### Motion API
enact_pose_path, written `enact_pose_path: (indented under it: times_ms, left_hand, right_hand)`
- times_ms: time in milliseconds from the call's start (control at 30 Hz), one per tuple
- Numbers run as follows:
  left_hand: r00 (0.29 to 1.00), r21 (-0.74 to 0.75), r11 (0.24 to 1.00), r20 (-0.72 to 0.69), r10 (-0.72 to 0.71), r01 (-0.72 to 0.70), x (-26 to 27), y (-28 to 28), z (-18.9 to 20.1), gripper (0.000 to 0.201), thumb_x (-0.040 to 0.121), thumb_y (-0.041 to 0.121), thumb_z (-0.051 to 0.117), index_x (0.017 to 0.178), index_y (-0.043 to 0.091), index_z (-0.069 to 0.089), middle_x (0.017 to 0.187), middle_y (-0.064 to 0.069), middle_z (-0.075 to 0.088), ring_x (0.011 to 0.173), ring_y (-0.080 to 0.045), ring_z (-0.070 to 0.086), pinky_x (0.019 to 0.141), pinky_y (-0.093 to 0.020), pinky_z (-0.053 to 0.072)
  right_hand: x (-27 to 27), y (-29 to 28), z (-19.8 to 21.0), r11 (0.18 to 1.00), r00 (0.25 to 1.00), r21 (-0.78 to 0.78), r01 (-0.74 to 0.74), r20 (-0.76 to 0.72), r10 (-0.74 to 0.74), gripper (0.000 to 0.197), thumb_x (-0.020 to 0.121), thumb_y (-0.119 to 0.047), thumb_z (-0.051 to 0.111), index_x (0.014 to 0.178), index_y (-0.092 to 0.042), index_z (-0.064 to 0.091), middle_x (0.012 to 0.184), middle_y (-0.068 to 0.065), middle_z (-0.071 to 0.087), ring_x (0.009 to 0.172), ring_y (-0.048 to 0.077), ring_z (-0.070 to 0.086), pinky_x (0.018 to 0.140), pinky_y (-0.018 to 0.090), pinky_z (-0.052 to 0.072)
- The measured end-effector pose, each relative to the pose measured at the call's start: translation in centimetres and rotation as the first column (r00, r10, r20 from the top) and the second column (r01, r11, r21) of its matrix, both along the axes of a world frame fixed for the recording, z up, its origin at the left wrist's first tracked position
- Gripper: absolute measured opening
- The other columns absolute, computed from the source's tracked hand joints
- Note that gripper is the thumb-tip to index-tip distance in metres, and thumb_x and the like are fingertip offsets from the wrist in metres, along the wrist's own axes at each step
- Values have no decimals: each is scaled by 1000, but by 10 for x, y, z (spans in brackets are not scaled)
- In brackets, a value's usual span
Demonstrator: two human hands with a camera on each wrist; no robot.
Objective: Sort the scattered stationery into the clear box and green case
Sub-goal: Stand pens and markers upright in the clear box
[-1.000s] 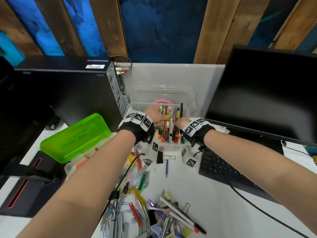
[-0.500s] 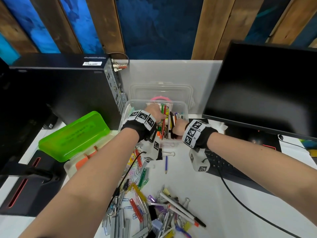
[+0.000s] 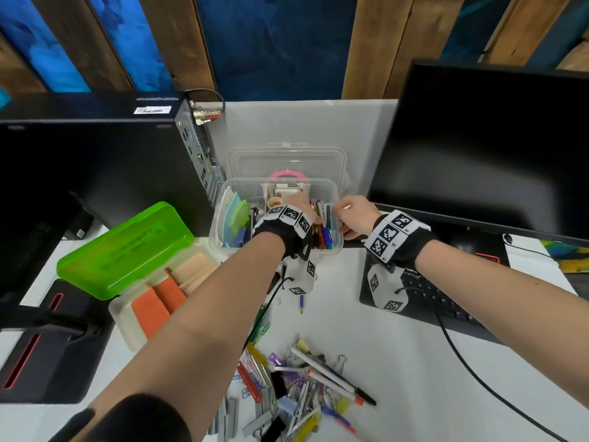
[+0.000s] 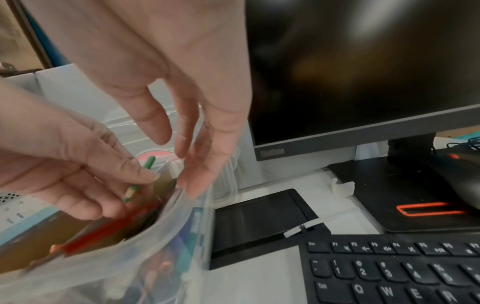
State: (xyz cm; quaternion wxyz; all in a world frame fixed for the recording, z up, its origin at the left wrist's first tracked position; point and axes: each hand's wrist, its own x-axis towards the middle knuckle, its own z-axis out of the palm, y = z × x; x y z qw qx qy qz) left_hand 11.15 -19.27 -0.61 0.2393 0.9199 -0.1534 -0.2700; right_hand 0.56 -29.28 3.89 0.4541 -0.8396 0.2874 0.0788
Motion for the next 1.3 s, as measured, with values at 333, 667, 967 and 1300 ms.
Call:
enact_pose_path:
  times_ms: [333,667,967,1300]
  left_hand:
    - [983,-185,966,24,-181,182,-51,59,36,31,93,27,60,73,5,68,62,-6,67,49,-11,62,54,-22,54]
    - [908,317,851,-117,-403,419,-89,118,-21,16,88,21,63,83,6,66,89,-8,67,93,-27,65,74,-31,45]
    - [837,296,783,-167,-521,547,-110,124,-34,22,86,20,65,100,4,71,101,-7,69,92,-21,63,81,-28,50]
    - [645,130,634,-226,-730,763,-168,100,-35,34,79,10,65,111,20,64,98,2,53,88,-16,52,77,-26,43]
  right_hand:
    - [-47,36,-18,919,917,-46,-392,59,395,16,92,-19,54,81,-11,61,64,3,62,52,16,60,46,27,50]
    - [-48,87,-105,856,845,-213,-471,-388,368,28,94,-33,49,97,-8,62,96,11,65,78,25,60,67,30,48]
    - [-46,98,-120,871,869,-259,-417,-396,298,27,95,-24,46,110,-4,58,116,15,61,103,31,61,77,33,45]
    - [-105,73,-91,953,908,53,-299,-293,301,19,90,-16,55,107,-7,55,65,11,65,51,22,57,58,31,53]
